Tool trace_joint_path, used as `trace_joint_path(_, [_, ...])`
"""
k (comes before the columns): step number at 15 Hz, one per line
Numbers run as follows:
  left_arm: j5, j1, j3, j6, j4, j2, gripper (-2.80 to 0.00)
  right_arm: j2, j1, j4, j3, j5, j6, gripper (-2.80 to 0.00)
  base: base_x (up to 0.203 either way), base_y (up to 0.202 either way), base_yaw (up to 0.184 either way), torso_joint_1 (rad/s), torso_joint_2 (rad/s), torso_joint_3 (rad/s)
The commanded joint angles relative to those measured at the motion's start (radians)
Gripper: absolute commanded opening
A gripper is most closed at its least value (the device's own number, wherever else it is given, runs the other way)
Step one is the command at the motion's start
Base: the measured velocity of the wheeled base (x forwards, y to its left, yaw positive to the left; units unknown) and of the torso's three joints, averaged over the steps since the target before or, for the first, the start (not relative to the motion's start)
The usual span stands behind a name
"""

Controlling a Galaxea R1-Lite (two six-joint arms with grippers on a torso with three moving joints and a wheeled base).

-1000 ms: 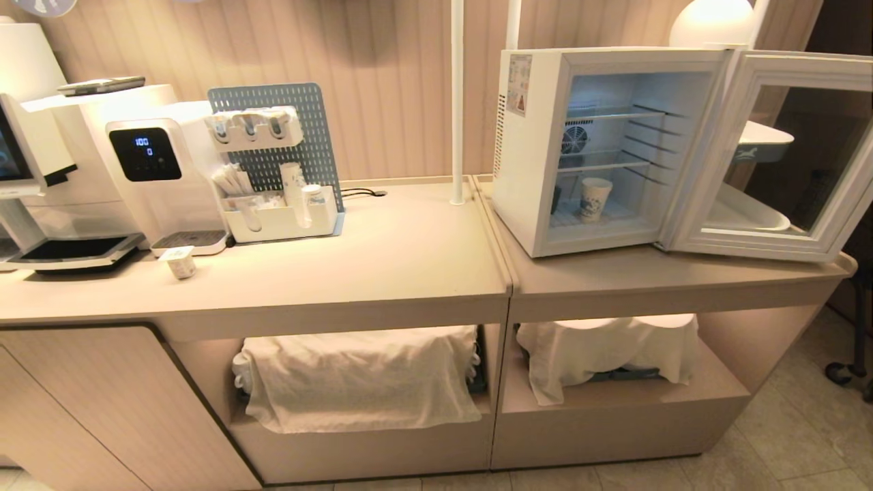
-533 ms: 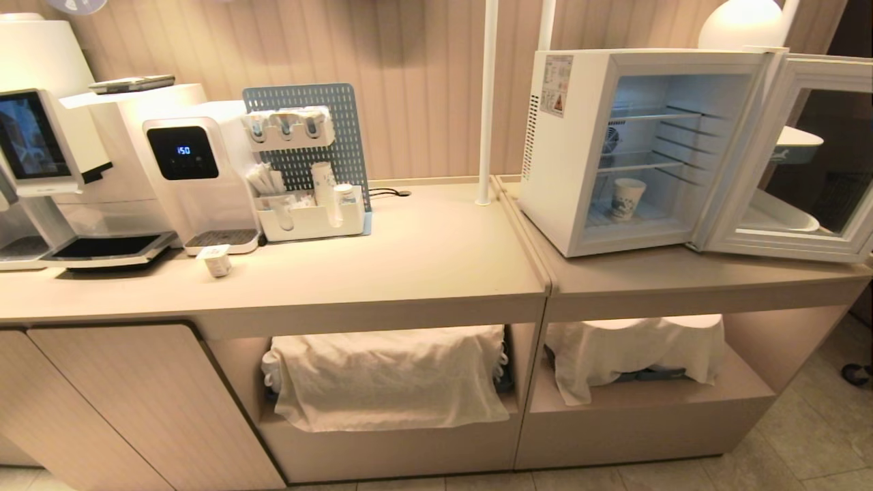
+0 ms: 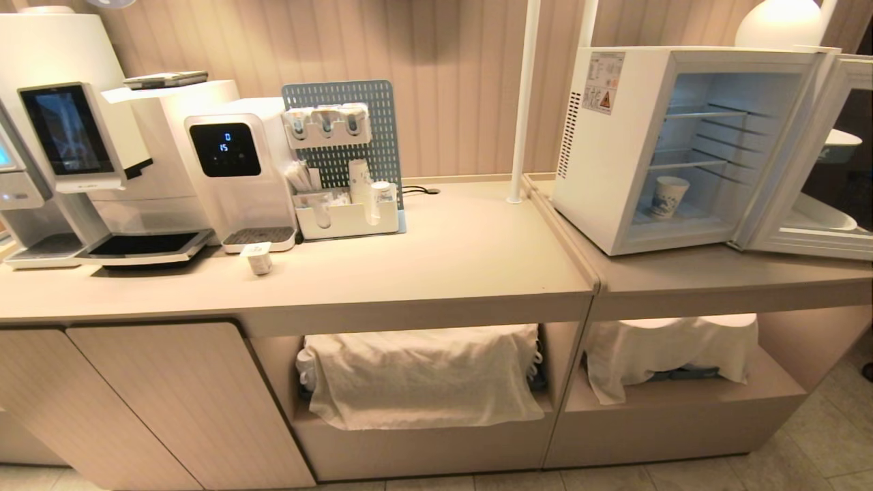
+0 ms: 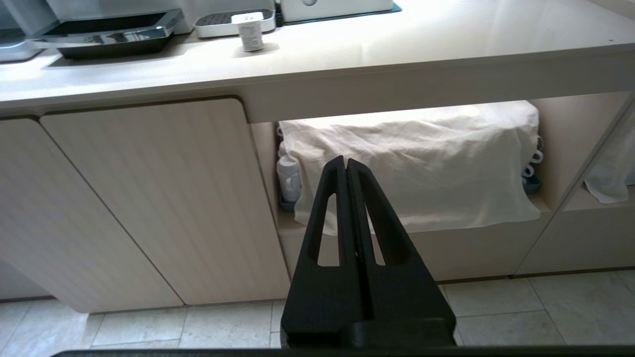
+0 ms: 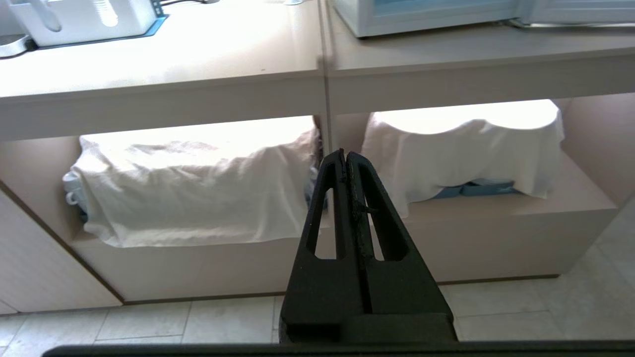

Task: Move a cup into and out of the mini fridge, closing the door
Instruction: Put the yoghurt in the freezer

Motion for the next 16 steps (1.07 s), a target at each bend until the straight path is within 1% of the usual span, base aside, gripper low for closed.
trace_joint_path(1, [0.000, 0.000, 0.001, -0.001, -0.003, 0.002, -2.80, 0.001, 0.000, 0.000, 0.000, 0.001, 0.000, -2.80, 0.000, 0.187, 0.006, 0.004, 0.01, 0.004])
trace_joint_path(16, [0.000, 0.000, 0.003, -0.006, -0.006, 0.002, -2.80, 0.001, 0.000, 0.000, 0.000, 0.001, 0.000, -2.80, 0.000, 0.191, 0.000, 0.002, 0.00, 0.003])
